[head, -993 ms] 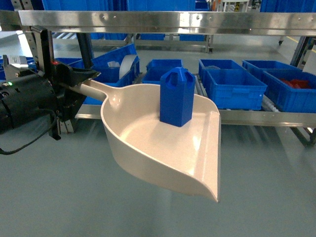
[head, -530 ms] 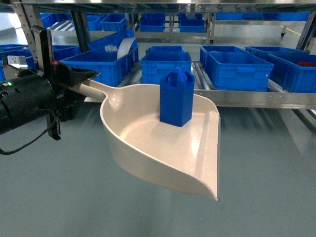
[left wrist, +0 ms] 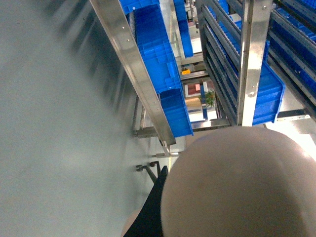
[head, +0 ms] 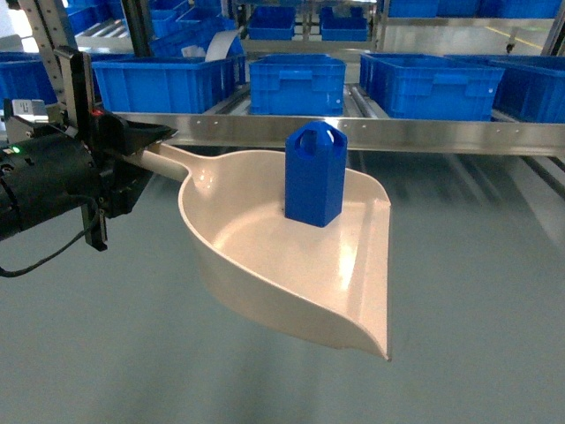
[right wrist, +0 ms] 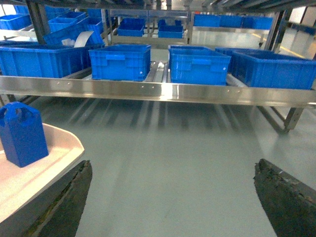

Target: Place part in tray to right shelf

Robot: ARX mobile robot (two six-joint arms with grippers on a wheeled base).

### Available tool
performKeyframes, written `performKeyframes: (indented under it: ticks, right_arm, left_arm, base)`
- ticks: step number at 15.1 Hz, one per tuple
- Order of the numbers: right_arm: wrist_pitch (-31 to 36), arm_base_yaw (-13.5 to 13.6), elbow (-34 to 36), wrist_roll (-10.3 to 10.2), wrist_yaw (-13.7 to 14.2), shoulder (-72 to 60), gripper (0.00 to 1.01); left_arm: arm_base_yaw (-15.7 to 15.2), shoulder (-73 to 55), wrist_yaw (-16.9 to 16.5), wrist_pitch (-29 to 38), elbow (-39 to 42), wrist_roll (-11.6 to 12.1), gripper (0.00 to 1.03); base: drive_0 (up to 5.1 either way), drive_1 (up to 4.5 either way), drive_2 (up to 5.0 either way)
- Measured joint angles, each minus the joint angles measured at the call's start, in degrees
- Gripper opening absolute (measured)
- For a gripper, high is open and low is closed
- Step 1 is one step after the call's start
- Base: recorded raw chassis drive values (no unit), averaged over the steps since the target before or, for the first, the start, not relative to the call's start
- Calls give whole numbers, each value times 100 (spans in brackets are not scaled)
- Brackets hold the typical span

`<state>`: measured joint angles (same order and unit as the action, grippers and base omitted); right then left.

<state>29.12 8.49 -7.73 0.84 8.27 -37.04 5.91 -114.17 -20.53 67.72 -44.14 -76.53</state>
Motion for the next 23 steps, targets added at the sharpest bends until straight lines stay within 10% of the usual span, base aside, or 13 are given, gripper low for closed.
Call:
performKeyframes:
  ticks: [10,23]
  right_arm:
    - [2,0,4,0,2,-2,98]
    - [2,7,4,-2,0,2,98]
  left_arm:
    - [0,0,0,-4,4,4,14]
    - [-11,0,2,26,2,0,14]
  base:
    - [0,0,0]
    - [303,186,-496]
